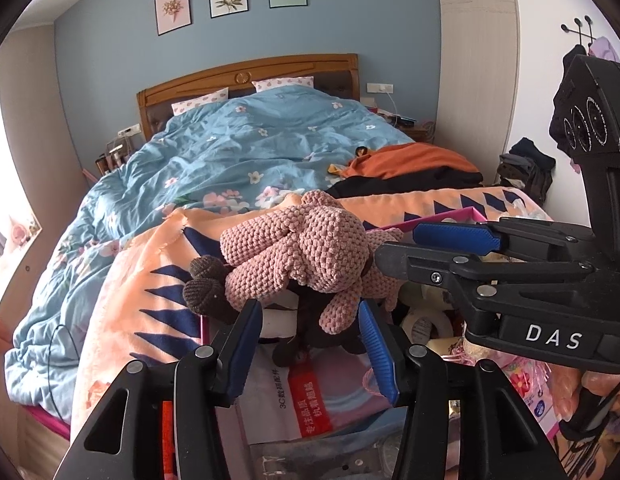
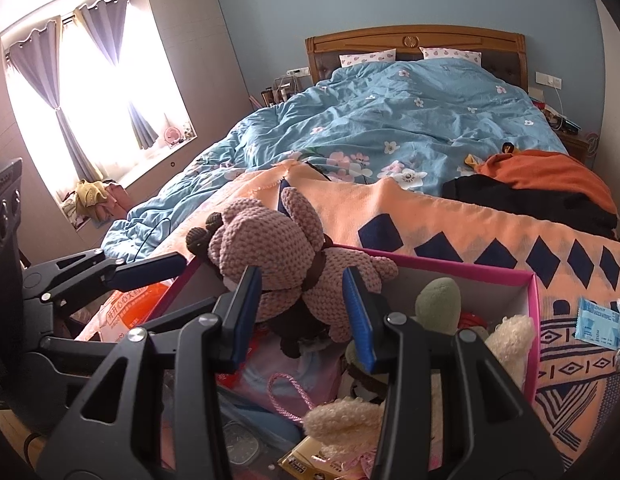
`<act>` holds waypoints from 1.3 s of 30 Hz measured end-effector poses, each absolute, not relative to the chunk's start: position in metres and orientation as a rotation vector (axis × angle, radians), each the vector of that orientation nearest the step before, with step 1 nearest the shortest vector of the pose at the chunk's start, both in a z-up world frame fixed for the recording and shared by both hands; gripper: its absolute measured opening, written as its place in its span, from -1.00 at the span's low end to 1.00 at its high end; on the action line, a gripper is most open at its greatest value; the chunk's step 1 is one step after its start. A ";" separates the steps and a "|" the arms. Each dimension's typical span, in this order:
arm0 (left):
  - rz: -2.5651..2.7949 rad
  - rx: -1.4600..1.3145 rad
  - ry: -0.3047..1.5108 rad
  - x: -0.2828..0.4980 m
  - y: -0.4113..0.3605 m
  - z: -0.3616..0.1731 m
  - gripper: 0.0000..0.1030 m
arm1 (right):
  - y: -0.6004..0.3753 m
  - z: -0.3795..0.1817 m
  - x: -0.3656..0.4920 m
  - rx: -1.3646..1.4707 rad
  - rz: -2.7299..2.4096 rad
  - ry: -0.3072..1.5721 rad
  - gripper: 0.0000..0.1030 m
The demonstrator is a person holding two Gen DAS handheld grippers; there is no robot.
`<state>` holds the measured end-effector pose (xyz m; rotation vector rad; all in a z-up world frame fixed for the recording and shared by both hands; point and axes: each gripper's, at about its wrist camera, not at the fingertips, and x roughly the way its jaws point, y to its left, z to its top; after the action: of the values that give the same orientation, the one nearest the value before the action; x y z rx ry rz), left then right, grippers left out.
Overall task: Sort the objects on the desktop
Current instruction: 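Open the right gripper to release the pink knitted bear, then withdraw the right gripper up and away from the pink box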
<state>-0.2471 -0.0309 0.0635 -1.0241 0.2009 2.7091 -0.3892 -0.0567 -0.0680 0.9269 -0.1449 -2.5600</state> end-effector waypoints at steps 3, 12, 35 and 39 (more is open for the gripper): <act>2.715 -1.012 0.190 -0.242 -0.031 0.064 0.17 | -0.056 -0.068 -0.387 0.924 -2.546 -0.169 -0.13; 2.753 -0.865 0.108 -0.195 -0.040 0.080 0.63 | -0.050 -0.060 -0.354 0.868 -2.517 -0.175 -0.11; 2.814 -0.940 -0.056 -0.027 -0.032 0.029 1.00 | -0.043 -0.098 -0.136 0.662 -2.649 0.052 0.98; 2.835 -0.949 -0.055 -0.013 -0.028 0.020 1.00 | -0.044 -0.109 -0.119 0.678 -2.664 0.054 0.99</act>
<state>-0.0133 -0.0278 0.0203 -0.9489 -0.0554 2.8354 -0.1194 -0.0437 -0.1092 0.6777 0.0544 -2.6638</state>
